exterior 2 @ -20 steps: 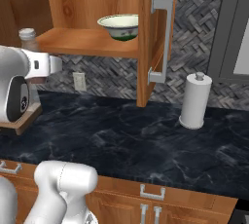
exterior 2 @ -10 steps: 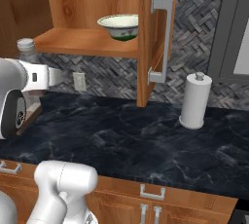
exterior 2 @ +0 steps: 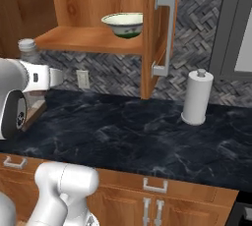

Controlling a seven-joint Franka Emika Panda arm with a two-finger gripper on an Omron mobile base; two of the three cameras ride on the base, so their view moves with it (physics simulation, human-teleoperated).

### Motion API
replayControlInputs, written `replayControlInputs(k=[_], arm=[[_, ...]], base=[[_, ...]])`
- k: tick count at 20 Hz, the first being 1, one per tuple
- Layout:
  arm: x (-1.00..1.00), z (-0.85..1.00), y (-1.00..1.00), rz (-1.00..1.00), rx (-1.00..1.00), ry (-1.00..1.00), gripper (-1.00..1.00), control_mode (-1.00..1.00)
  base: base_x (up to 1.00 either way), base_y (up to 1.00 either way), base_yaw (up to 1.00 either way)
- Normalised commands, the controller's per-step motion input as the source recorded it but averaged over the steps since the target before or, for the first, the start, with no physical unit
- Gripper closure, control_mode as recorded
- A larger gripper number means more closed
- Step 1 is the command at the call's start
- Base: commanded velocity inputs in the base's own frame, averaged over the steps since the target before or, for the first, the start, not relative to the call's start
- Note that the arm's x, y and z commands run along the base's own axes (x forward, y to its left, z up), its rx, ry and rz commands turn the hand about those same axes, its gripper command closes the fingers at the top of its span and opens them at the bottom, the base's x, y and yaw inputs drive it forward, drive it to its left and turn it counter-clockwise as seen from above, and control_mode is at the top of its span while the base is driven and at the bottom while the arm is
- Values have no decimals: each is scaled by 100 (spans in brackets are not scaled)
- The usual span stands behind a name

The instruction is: Take the cinnamon bottle from the cabinet and place it on the dining table, next to the plate with the cupcake. Then take the chocolate from the dining counter and place it on the cupcake plate.

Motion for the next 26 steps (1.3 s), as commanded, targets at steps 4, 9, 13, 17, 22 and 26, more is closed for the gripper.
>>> replayControlInputs(k=[4,9,13,17,22,26], arm=[[0,0,0,0,0,0,100,100],[0,0,0,0,0,0,100,100],[0,0,0,0,0,0,100,100],[0,0,0,0,0,0,100,100],[0,0,0,0,0,0,100,100],[0,0,0,0,0,0,100,100]], base=[[-75,0,0],[-66,-5,27],[-38,-13,84],[-19,-4,100],[-10,0,100],[-4,0,100]])
